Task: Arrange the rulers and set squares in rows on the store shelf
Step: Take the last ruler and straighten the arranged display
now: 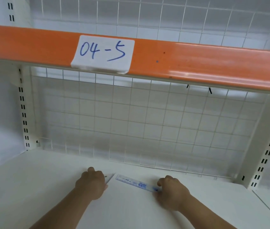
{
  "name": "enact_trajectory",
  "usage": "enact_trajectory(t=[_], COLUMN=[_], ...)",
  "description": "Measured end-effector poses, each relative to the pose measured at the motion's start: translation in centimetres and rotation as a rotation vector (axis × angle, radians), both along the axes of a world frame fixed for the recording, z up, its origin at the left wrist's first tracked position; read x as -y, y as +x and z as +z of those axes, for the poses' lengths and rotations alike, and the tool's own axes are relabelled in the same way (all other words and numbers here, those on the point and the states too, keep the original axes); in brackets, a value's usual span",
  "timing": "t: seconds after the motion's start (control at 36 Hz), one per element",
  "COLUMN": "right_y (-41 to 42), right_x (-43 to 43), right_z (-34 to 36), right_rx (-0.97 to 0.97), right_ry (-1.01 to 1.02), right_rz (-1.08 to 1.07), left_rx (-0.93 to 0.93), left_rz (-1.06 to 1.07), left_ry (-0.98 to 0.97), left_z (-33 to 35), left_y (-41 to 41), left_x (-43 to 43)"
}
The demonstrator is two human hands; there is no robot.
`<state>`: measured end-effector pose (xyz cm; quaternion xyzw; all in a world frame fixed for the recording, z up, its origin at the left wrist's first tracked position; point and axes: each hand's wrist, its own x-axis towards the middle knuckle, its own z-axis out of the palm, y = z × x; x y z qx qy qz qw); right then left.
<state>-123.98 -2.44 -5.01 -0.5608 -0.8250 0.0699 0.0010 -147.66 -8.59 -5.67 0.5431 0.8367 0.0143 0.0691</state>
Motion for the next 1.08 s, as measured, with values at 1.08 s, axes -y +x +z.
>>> enact_trajectory(t=[1.08], right_y=[0.3], right_x=[1.2], right_z=[0.4], right_rx=[0.038], right_ry=[-0.055], right_rz=[0.000], left_rx=[0.187], left_rz=[-0.018], left_ry=[-0.038], left_z=[1.8], left_y=[0.1], left_x=[2.5])
